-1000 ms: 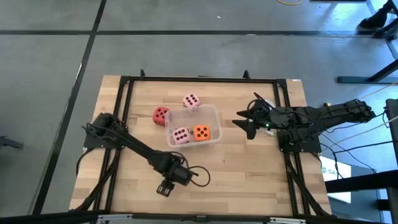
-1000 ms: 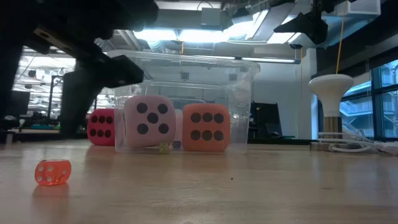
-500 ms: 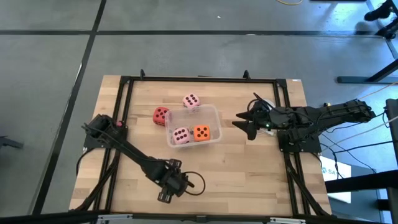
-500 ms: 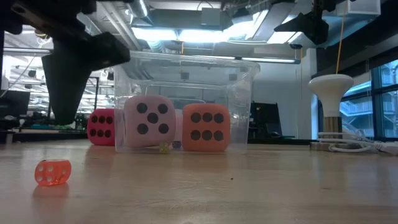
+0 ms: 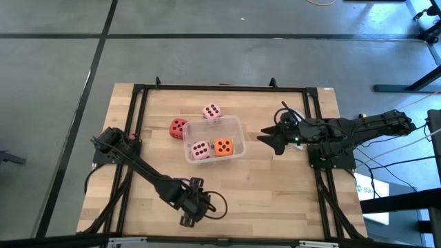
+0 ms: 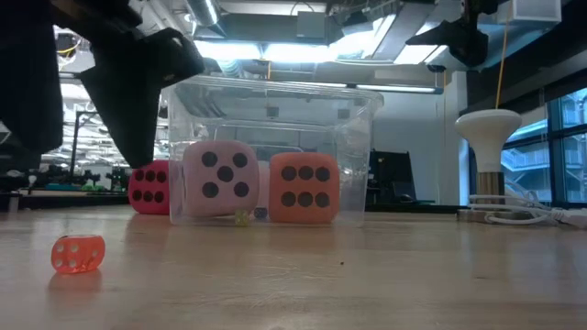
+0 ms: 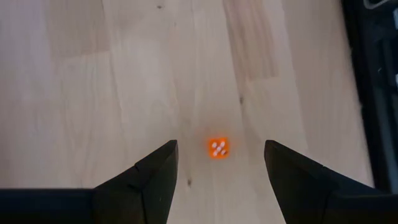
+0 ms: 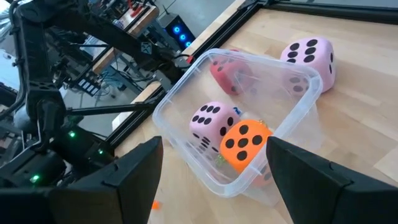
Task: Pick & Place Dice
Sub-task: Put the small orange dice into the transparent bin
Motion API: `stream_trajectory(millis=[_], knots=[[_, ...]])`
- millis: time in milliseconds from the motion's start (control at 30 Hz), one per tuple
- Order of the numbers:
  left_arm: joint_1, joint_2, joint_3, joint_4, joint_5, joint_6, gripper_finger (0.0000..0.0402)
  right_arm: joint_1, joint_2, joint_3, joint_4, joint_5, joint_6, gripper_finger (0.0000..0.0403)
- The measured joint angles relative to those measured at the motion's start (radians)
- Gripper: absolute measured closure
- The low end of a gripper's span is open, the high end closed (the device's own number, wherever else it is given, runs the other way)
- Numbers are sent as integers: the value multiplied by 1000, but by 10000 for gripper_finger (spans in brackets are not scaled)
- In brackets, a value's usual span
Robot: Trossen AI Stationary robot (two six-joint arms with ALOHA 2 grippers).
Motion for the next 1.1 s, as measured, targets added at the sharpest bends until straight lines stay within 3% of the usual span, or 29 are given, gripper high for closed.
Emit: stream_trajectory(millis=[1100], knots=[[15,47,0,-5,-25,-28,174,17,0,0,-11,0,-7,118]])
